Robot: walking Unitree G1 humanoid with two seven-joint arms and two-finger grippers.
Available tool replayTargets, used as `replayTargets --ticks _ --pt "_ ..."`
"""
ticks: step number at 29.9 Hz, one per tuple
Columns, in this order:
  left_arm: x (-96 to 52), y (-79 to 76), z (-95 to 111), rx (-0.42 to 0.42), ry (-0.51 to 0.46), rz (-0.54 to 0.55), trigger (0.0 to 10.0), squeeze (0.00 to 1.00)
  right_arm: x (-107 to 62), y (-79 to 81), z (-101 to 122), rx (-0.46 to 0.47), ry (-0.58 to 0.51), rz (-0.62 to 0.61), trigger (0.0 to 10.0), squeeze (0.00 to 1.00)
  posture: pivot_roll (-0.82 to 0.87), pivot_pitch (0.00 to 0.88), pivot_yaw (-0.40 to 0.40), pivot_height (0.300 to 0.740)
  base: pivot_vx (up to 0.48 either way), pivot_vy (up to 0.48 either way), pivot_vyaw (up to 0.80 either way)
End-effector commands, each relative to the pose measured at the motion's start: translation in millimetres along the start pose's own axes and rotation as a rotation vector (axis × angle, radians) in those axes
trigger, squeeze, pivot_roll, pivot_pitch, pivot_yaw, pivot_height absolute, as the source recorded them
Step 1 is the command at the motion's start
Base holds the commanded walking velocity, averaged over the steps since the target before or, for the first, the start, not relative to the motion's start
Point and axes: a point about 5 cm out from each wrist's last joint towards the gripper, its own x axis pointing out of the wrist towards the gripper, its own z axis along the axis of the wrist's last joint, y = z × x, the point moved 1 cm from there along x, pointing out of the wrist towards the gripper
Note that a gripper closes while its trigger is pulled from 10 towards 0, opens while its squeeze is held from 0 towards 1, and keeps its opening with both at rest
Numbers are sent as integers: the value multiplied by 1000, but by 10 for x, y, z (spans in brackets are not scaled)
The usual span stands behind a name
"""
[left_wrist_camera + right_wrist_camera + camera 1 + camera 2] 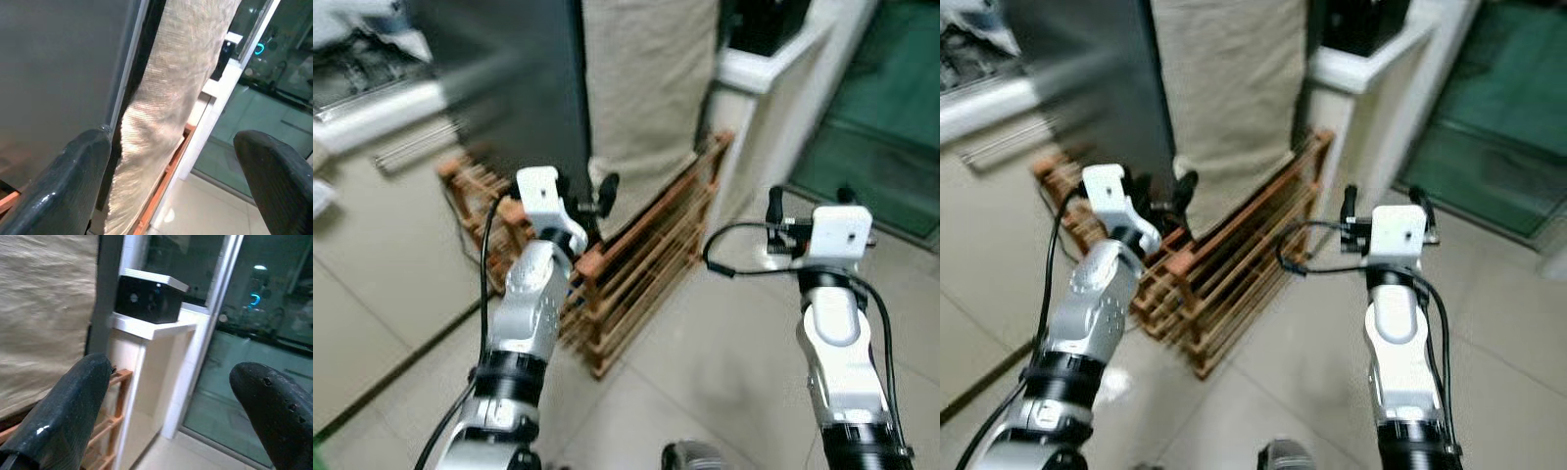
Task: Restocking fridge
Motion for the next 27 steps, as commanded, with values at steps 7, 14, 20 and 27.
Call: replayTargets --ticks 7,14,20,27 --pt "-66 136 13 -40 -54 47 10000 0 -45 -210 27 29 -23 -79 10000 0 -189 78 10 723 0 0 0" --pt "-37 85 159 23 -81 2 10000 0 -84 -198 6 41 -15 -75 10000 0 -163 97 17 723 0 0 0" --pt "58 -49 334 51 -127 -103 10000 0 -10 -73 75 54 -46 -59 10000 0 -144 94 31 723 364 0 0" --pt "26 -186 437 32 -175 -159 10000 0 41 -33 111 59 -68 -58 10000 0 -132 65 41 723 480 0 0"
